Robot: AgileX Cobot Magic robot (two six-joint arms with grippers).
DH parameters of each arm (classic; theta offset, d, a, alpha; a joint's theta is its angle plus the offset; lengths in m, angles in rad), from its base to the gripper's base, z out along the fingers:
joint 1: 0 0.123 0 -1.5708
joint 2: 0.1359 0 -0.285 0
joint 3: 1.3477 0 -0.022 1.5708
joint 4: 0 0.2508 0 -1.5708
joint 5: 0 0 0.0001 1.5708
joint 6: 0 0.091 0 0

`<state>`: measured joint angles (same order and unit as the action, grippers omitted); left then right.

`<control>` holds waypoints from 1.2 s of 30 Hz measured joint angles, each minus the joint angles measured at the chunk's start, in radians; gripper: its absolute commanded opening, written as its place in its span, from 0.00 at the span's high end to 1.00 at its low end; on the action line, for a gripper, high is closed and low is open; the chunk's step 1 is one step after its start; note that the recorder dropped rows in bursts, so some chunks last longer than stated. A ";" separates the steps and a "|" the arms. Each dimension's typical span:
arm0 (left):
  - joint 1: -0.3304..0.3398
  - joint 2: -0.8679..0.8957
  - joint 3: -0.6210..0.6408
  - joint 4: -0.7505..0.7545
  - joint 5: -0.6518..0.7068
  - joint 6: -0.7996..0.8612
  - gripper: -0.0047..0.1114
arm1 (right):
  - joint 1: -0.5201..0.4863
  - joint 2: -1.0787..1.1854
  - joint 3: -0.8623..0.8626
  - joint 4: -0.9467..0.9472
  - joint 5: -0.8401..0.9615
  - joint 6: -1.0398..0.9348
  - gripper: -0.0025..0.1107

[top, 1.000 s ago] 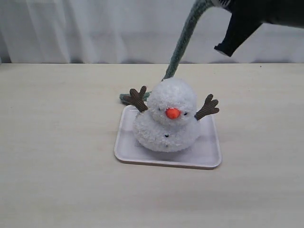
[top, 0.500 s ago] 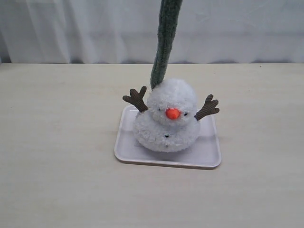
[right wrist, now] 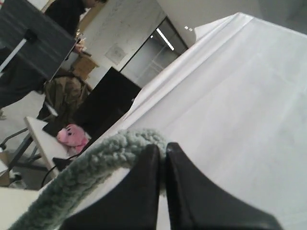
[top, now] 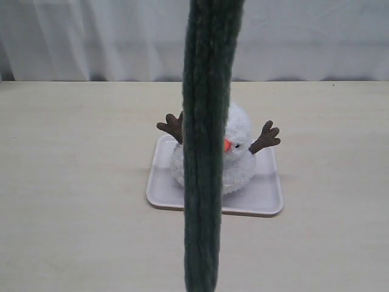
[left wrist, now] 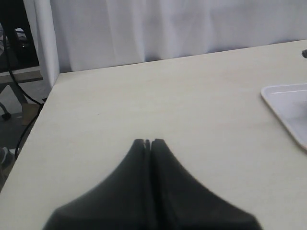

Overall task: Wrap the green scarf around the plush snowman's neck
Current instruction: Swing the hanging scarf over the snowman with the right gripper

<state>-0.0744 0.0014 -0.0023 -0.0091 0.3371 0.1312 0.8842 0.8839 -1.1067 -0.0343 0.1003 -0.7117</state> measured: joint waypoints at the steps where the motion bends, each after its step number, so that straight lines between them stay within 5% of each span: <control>1: 0.000 0.000 0.000 0.000 0.000 0.000 0.96 | 0.000 0.010 0.000 0.000 0.019 0.001 0.94; 15: 0.000 0.000 0.000 0.000 0.000 0.000 0.96 | -0.009 0.235 0.000 -0.174 0.093 0.011 0.94; 28: 0.000 0.000 0.000 0.000 0.000 0.000 0.96 | -0.281 0.341 0.000 -0.222 0.093 0.155 0.94; 36: 0.000 0.000 0.000 0.000 0.000 0.000 0.96 | -0.303 0.415 0.000 -0.220 -0.024 0.159 0.94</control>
<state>-0.0744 0.0014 -0.0023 -0.0091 0.3371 0.1312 0.5811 1.2989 -1.1067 -0.2539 0.0758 -0.5531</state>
